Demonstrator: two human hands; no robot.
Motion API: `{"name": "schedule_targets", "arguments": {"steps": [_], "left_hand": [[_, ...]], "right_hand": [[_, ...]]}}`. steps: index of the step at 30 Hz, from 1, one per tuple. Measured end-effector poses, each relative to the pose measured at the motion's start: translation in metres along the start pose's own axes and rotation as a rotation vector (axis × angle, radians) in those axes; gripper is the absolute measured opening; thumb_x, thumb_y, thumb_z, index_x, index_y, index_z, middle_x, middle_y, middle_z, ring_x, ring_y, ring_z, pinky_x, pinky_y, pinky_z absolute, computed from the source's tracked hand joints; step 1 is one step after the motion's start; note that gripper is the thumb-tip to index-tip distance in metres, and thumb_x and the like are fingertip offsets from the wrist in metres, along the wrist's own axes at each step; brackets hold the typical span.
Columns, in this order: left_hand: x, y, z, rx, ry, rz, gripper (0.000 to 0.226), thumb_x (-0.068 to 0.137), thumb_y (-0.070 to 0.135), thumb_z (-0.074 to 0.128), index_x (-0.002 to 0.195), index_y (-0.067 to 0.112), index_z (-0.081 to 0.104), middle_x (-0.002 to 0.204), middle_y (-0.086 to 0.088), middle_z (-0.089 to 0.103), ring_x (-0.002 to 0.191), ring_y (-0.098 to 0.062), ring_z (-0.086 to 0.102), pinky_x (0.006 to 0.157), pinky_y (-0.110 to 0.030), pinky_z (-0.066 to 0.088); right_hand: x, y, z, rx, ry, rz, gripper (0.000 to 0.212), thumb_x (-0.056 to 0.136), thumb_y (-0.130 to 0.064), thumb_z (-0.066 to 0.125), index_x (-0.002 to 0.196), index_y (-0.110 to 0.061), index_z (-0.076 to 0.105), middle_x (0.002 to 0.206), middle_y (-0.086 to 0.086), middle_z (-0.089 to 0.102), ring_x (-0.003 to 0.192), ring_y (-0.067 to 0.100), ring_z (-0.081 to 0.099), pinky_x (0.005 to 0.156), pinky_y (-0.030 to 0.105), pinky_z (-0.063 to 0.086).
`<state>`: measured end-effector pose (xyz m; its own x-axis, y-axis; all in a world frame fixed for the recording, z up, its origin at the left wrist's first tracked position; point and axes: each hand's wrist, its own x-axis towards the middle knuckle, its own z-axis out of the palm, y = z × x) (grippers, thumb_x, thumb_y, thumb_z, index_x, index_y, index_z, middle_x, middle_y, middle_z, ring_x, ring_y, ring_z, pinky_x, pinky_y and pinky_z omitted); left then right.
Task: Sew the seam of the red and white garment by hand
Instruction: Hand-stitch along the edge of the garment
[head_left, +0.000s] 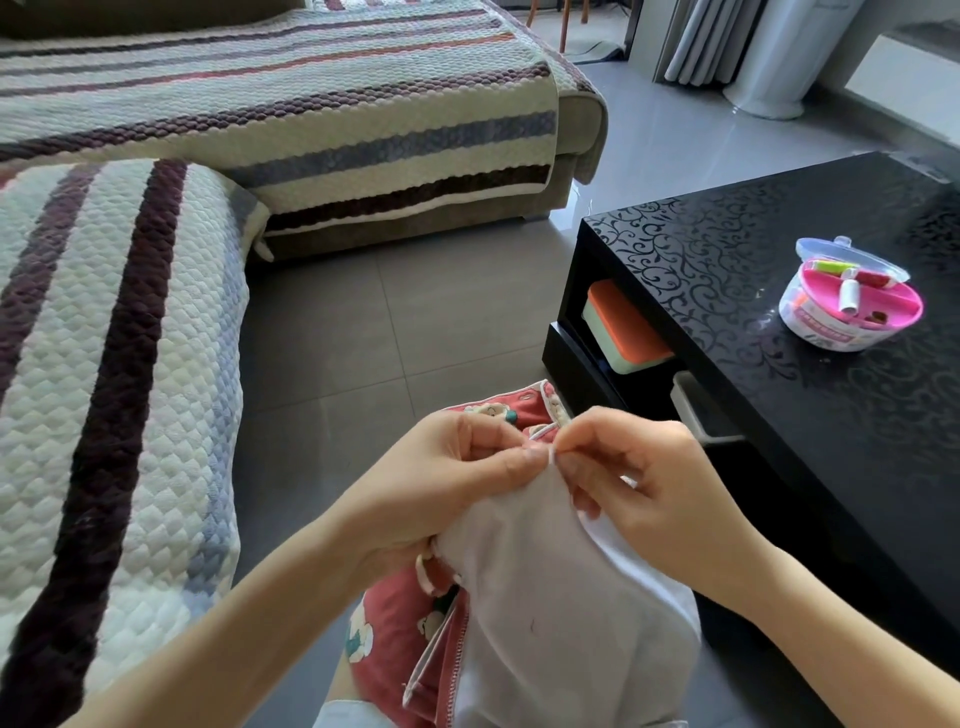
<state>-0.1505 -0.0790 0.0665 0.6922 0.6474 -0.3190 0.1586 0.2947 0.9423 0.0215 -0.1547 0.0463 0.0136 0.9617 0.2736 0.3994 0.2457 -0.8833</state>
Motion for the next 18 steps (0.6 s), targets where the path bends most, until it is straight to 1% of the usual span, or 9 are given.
{"name": "schedule_targets", "arguments": {"steps": [3, 6, 7, 10, 12, 14, 15, 16, 18], "left_hand": [[0.007, -0.002, 0.004, 0.029, 0.084, 0.036, 0.012, 0.084, 0.012, 0.07, 0.073, 0.011, 0.074, 0.074, -0.003, 0.071, 0.069, -0.009, 0.061, 0.065, -0.019, 0.048], [0.009, -0.004, 0.005, 0.08, 0.092, 0.071, 0.014, 0.085, 0.017, 0.07, 0.078, 0.005, 0.073, 0.078, -0.008, 0.073, 0.073, -0.012, 0.063, 0.07, -0.023, 0.049], [0.009, -0.005, 0.006, 0.096, 0.102, 0.087, 0.014, 0.086, 0.017, 0.07, 0.078, 0.006, 0.073, 0.078, -0.007, 0.073, 0.073, -0.011, 0.064, 0.07, -0.024, 0.049], [0.008, -0.006, 0.011, 0.2, 0.122, 0.129, 0.012, 0.086, 0.019, 0.068, 0.077, 0.012, 0.074, 0.074, 0.001, 0.073, 0.069, -0.005, 0.064, 0.065, -0.019, 0.048], [0.009, -0.007, 0.013, 0.277, 0.135, 0.151, 0.011, 0.086, 0.021, 0.069, 0.078, 0.015, 0.073, 0.07, 0.007, 0.07, 0.065, 0.0, 0.061, 0.063, -0.017, 0.045], [0.009, -0.009, 0.014, 0.318, 0.154, 0.173, 0.012, 0.086, 0.022, 0.068, 0.078, 0.015, 0.073, 0.067, 0.011, 0.068, 0.063, 0.003, 0.058, 0.062, -0.018, 0.043], [0.009, -0.009, 0.014, 0.337, 0.161, 0.183, 0.013, 0.086, 0.023, 0.068, 0.078, 0.014, 0.073, 0.067, 0.012, 0.068, 0.063, 0.003, 0.058, 0.062, -0.018, 0.044], [0.008, -0.008, 0.015, 0.351, 0.161, 0.193, 0.014, 0.086, 0.024, 0.068, 0.08, 0.013, 0.074, 0.068, 0.012, 0.068, 0.064, 0.002, 0.059, 0.063, -0.021, 0.045], [0.007, -0.006, 0.016, 0.367, 0.158, 0.2, 0.015, 0.086, 0.028, 0.069, 0.083, 0.015, 0.075, 0.074, 0.01, 0.072, 0.07, -0.003, 0.065, 0.066, -0.026, 0.05]], "right_hand": [[0.002, -0.001, 0.005, 0.009, 0.055, 0.022, 0.012, 0.087, -0.006, 0.055, 0.087, -0.016, 0.062, 0.066, 0.003, 0.064, 0.053, 0.011, 0.062, 0.058, 0.021, 0.052], [-0.002, -0.003, 0.008, -0.055, 0.009, 0.012, 0.031, 0.09, -0.008, 0.049, 0.107, -0.033, 0.057, 0.068, 0.001, 0.066, 0.063, 0.013, 0.067, 0.066, 0.03, 0.057], [-0.003, -0.002, 0.008, -0.068, -0.002, 0.01, 0.031, 0.092, -0.011, 0.048, 0.109, -0.035, 0.056, 0.07, 0.001, 0.068, 0.065, 0.014, 0.068, 0.067, 0.034, 0.057], [-0.005, 0.0, 0.009, -0.088, 0.03, 0.041, 0.008, 0.095, -0.034, 0.048, 0.097, -0.033, 0.055, 0.069, 0.005, 0.068, 0.062, 0.021, 0.066, 0.062, 0.045, 0.054], [-0.006, 0.001, 0.01, -0.172, 0.106, 0.036, 0.011, 0.092, -0.038, 0.052, 0.089, -0.029, 0.058, 0.074, -0.002, 0.068, 0.066, 0.018, 0.064, 0.063, 0.042, 0.052], [-0.004, -0.001, 0.011, -0.391, 0.231, -0.091, 0.007, 0.089, -0.028, 0.058, 0.085, -0.025, 0.063, 0.092, -0.012, 0.065, 0.085, 0.01, 0.063, 0.071, 0.029, 0.05], [-0.003, -0.002, 0.012, -0.495, 0.294, -0.173, 0.009, 0.088, -0.025, 0.059, 0.083, -0.022, 0.066, 0.098, -0.011, 0.063, 0.092, 0.011, 0.059, 0.075, 0.024, 0.047], [-0.002, -0.003, 0.012, -0.548, 0.334, -0.25, 0.012, 0.089, -0.023, 0.059, 0.082, -0.018, 0.068, 0.098, -0.006, 0.061, 0.094, 0.014, 0.056, 0.078, 0.023, 0.045], [0.0, -0.006, 0.013, -0.563, 0.347, -0.381, 0.016, 0.091, -0.018, 0.058, 0.081, -0.013, 0.069, 0.091, 0.0, 0.063, 0.09, 0.017, 0.056, 0.079, 0.032, 0.045]]}}
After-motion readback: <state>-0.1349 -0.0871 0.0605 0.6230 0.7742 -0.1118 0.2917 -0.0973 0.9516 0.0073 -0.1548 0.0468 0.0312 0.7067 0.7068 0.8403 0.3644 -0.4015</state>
